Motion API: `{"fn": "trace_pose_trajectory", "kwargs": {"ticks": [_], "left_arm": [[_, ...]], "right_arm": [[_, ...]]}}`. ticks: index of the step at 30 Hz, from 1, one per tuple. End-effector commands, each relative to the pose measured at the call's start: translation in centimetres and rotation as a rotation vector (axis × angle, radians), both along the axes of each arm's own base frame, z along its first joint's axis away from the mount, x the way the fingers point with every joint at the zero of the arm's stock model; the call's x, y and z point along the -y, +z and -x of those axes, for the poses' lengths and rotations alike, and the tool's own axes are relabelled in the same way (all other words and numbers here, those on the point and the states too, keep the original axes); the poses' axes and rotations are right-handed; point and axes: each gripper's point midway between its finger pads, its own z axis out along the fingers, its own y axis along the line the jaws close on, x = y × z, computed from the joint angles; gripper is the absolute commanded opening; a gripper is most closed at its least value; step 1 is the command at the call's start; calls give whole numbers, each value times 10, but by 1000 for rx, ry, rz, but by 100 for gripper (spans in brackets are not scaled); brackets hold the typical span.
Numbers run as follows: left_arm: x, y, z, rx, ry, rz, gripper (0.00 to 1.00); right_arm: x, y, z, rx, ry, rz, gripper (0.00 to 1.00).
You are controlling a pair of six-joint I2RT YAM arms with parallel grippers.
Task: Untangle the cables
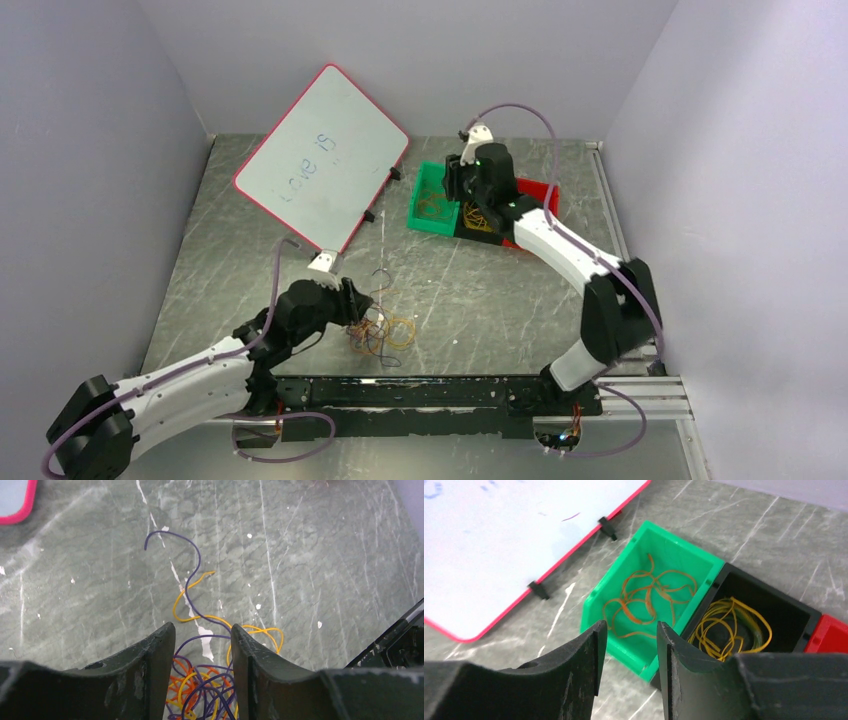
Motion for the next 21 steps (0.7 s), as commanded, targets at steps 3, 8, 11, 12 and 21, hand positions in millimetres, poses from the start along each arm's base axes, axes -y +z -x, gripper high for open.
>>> {"fn": "trace_pose_trajectory", "kwargs": {"ticks": [3, 8, 11, 12, 21], "left_arm": [[9, 30, -17, 35, 16, 5, 44], [8, 44, -26, 8, 53, -39, 50], [-6, 57, -32, 16, 138, -51, 54], [-12, 63, -34, 21, 167, -57, 55], [-67, 81, -33, -39, 423, -123, 61]], "right_arm": [[-11, 18, 63, -4, 68, -120, 45], [-8, -1, 115, -63, 104, -97, 45], [-15, -7, 142, -85, 155, -113, 45], [-19, -9, 151, -94, 174, -114, 45], [-108, -27, 231, -157, 476, -161, 49]]}}
